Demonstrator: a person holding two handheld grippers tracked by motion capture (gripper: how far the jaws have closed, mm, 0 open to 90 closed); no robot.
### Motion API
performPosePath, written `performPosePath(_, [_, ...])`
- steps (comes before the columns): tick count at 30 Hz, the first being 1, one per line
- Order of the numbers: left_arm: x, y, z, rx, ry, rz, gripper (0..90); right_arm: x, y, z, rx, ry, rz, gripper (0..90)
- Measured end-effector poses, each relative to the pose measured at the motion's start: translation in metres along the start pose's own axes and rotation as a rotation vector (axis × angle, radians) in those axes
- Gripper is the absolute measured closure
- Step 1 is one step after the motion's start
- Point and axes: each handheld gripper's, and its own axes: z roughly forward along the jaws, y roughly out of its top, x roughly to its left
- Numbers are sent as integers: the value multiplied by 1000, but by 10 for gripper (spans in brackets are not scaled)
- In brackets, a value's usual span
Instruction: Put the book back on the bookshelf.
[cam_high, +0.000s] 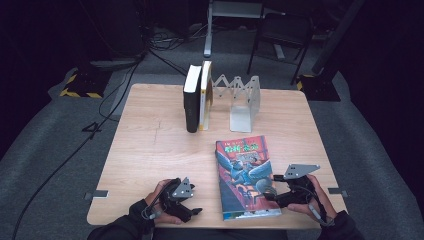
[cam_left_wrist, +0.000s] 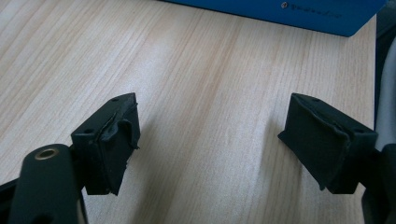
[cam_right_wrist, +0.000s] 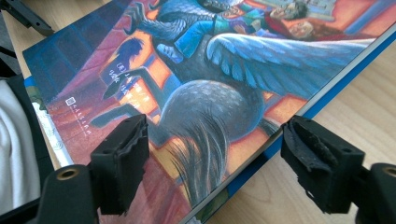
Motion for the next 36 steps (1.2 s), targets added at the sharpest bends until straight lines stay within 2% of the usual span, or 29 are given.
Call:
performPosePath(3, [0, 0, 0, -6, -2, 3, 190, 2, 3, -2, -18, -17, -33, 282])
performPosePath(9, [1, 0, 0, -7, -3, 3, 189, 1, 8, -2, -38, -6, -50, 311])
performPosePath(15, [1, 0, 1, -11, -1, 1, 188, -6, 16, 7, -40, 43, -46, 332])
performPosePath(20, [3, 3, 4, -13, 4, -7, 184, -14, 21, 16, -37, 93, -22, 473])
performPosePath(22, [3, 5, 5, -12, 13, -21, 184, -19, 22, 19, -49, 127, -4, 558])
performPosePath(26, [6, 9, 9, -10, 33, -47, 189, -25, 22, 20, -58, 164, 12, 644])
performPosePath(29, [9, 10, 10, -13, 37, -49, 189, -28, 22, 20, -69, 176, 14, 700])
performPosePath(33, [13, 12, 12, -11, 28, -38, 190, -29, 21, 19, -92, 187, 29, 724])
performPosePath(36, [17, 14, 14, -17, 27, -41, 190, -25, 21, 18, -100, 166, 9, 734])
